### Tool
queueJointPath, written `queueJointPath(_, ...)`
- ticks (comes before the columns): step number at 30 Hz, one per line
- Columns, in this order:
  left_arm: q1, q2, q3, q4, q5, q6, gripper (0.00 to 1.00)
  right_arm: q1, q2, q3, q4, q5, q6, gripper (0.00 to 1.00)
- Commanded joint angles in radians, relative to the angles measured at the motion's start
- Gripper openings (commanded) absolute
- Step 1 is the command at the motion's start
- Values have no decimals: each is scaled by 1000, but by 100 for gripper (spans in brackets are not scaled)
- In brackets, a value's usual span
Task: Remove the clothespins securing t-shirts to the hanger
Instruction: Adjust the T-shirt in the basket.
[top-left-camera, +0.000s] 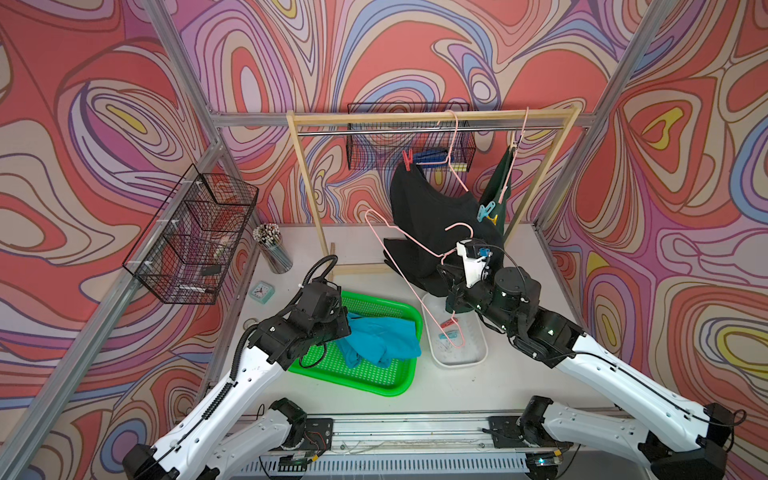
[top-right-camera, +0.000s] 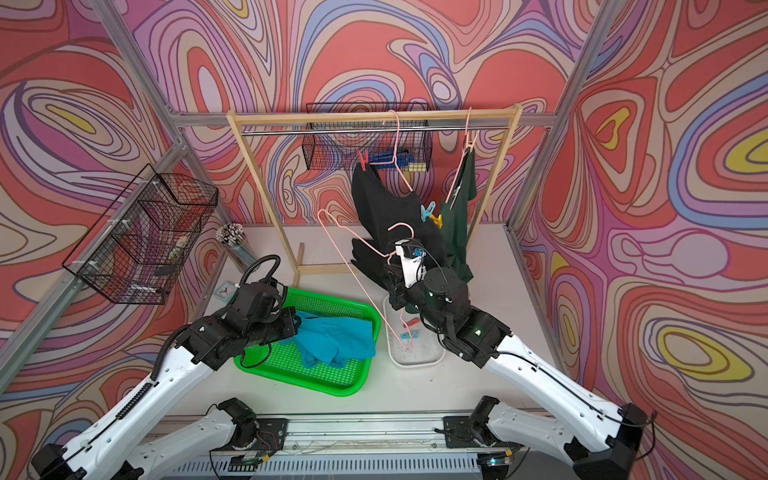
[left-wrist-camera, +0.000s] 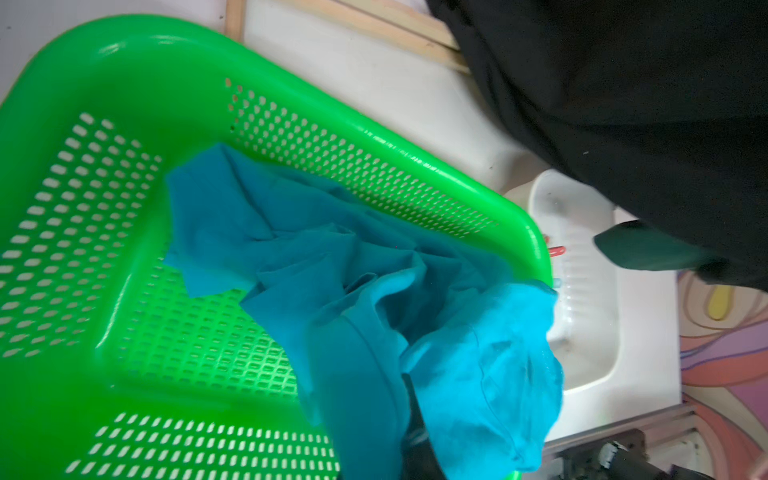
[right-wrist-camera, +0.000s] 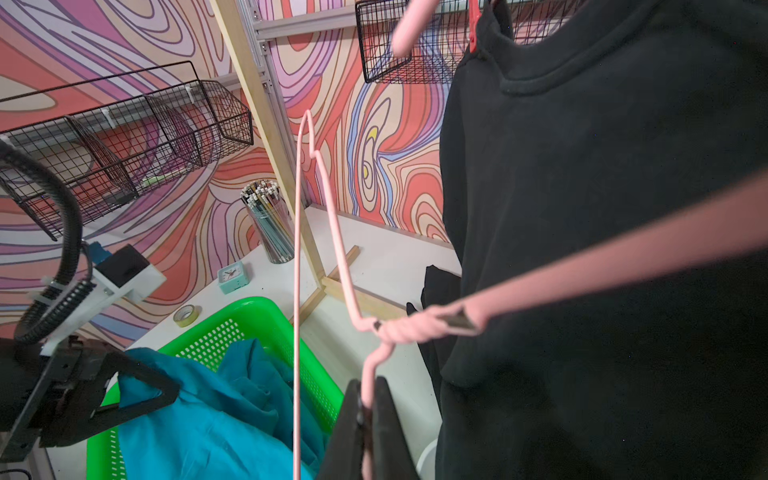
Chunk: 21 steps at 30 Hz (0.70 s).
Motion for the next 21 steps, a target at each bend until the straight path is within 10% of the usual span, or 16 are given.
queueJointPath(1, 8, 8, -54, -84, -50, 10, 28, -4, 18, 5, -14, -18, -7, 0)
queueJointPath(9, 8, 41, -79, -62, -77, 18, 96, -3, 58, 22, -28, -35, 12, 0)
queueJointPath(21, 9, -12, 44, -142, -118, 56, 100, -3, 145, 77, -38, -2, 36, 0)
